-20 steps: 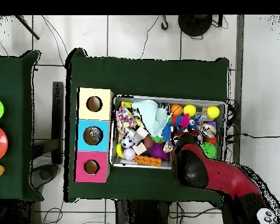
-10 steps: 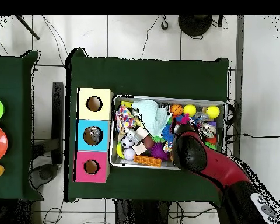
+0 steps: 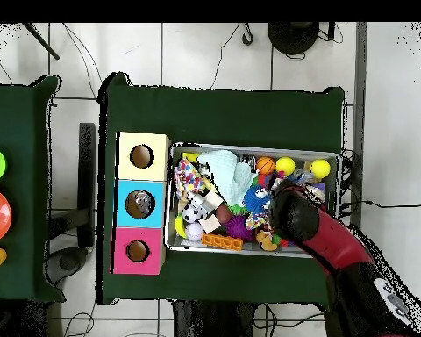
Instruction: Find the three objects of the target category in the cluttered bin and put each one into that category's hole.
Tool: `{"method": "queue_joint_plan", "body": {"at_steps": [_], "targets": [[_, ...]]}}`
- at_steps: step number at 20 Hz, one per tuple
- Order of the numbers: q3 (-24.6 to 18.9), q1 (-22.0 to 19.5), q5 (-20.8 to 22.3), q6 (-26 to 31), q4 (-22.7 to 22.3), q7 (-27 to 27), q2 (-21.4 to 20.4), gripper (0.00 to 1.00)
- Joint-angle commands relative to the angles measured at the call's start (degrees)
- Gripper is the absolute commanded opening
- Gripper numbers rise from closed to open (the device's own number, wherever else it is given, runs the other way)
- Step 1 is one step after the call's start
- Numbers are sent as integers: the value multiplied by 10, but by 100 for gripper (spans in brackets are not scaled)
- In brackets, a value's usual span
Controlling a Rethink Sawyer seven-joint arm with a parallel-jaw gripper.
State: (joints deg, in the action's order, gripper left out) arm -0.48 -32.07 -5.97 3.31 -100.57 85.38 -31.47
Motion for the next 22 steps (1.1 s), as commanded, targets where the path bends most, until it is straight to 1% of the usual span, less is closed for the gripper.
{"method": "queue_joint_plan", "body": {"at_steps": [1, 4, 6, 9, 12, 15, 18, 20, 22], "targets": [[140, 48, -78, 123, 114, 145, 43, 100], [165, 63, -95, 104, 96, 167, 46, 100], [174, 75, -106, 93, 80, 177, 46, 100], [191, 101, -127, 86, 67, 190, 59, 100], [179, 111, -147, 42, 41, 206, 75, 100], [148, 101, -151, -21, 31, 214, 92, 100], [121, 90, -149, -36, 33, 215, 99, 100], [112, 88, -146, -43, 33, 218, 98, 100], [109, 88, -148, -32, 37, 218, 98, 100]]}}
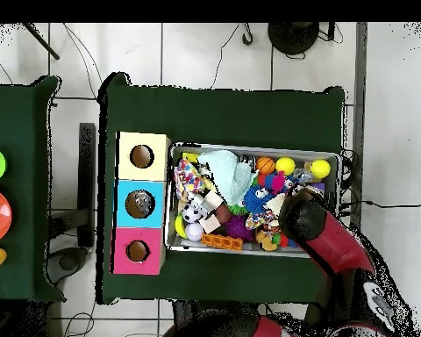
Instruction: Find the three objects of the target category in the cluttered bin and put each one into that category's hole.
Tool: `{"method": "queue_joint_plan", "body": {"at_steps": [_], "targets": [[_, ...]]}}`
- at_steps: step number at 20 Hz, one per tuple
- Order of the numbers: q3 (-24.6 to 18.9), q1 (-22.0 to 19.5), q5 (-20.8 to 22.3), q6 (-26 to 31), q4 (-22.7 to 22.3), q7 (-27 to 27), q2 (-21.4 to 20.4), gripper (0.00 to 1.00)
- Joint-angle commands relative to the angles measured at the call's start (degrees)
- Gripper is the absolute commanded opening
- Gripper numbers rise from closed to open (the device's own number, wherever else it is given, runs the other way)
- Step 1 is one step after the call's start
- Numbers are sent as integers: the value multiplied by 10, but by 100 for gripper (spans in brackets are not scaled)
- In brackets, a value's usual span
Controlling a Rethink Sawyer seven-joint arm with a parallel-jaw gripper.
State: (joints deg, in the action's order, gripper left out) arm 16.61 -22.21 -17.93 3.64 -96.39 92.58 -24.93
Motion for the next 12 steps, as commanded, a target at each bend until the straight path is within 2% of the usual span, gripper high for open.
{"method": "queue_joint_plan", "body": {"at_steps": [1, 5, 9, 12], "targets": [[-59, -9, -31, -21, 1, 145, 34, 100], [-48, -12, -34, 23, 31, 129, 44, 100], [-60, -33, -29, 25, 60, 109, 68, 100], [-85, -52, -23, 1, 72, 106, 93, 100]]}}
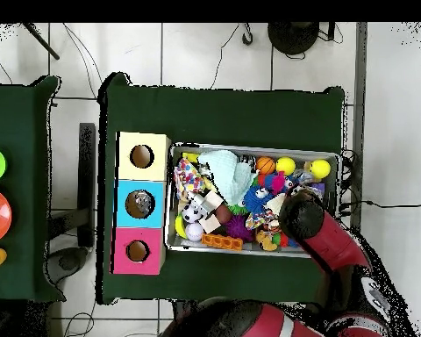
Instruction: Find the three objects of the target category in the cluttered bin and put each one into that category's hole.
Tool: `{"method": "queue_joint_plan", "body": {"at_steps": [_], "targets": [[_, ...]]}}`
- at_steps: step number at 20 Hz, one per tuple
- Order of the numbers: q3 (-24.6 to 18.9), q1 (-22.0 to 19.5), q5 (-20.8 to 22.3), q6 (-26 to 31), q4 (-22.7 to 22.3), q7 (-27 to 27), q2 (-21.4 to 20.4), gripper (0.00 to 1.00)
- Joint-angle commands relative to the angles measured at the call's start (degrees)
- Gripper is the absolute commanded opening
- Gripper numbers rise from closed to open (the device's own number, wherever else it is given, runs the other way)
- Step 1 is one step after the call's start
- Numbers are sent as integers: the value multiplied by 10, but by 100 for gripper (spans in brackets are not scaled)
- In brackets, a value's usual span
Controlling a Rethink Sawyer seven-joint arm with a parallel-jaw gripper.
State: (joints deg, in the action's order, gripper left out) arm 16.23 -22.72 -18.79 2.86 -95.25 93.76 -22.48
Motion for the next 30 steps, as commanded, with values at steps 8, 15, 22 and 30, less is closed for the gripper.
{"method": "queue_joint_plan", "body": {"at_steps": [8, 15, 22, 30], "targets": [[-110, -62, -3, -52, 67, 110, 92, 100], [-113, -57, 4, -60, 52, 119, 72, 100], [-102, -44, -9, -15, 58, 109, 53, 100], [-108, -36, -10, -2, 48, 113, 36, 100]]}}
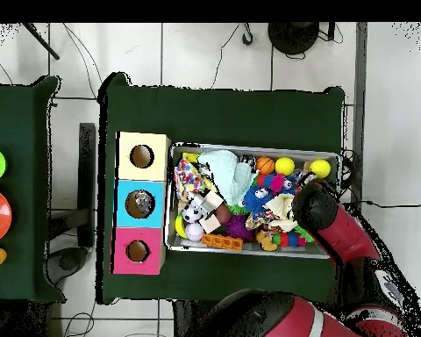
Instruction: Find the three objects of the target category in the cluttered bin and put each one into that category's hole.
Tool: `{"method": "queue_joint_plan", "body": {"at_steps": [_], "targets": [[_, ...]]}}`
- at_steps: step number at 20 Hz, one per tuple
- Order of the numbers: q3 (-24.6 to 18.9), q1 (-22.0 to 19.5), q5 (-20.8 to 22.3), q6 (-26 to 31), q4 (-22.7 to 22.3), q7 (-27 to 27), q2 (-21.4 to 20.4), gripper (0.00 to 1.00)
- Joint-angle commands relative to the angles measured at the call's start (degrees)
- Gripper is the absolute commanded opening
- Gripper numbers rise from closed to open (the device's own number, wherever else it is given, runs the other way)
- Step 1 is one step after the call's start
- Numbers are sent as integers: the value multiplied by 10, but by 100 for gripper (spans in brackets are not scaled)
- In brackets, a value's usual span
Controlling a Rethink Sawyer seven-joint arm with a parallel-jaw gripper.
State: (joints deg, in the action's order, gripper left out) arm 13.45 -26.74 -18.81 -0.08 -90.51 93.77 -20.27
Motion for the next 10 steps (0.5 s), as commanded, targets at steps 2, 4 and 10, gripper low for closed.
{"method": "queue_joint_plan", "body": {"at_steps": [2, 4, 10], "targets": [[-76, 10, -15, 31, 1, 115, 9, 100], [-77, 11, -15, 30, 1, 117, 7, 100], [-71, 19, -17, 53, 1, 111, -12, 100]]}}
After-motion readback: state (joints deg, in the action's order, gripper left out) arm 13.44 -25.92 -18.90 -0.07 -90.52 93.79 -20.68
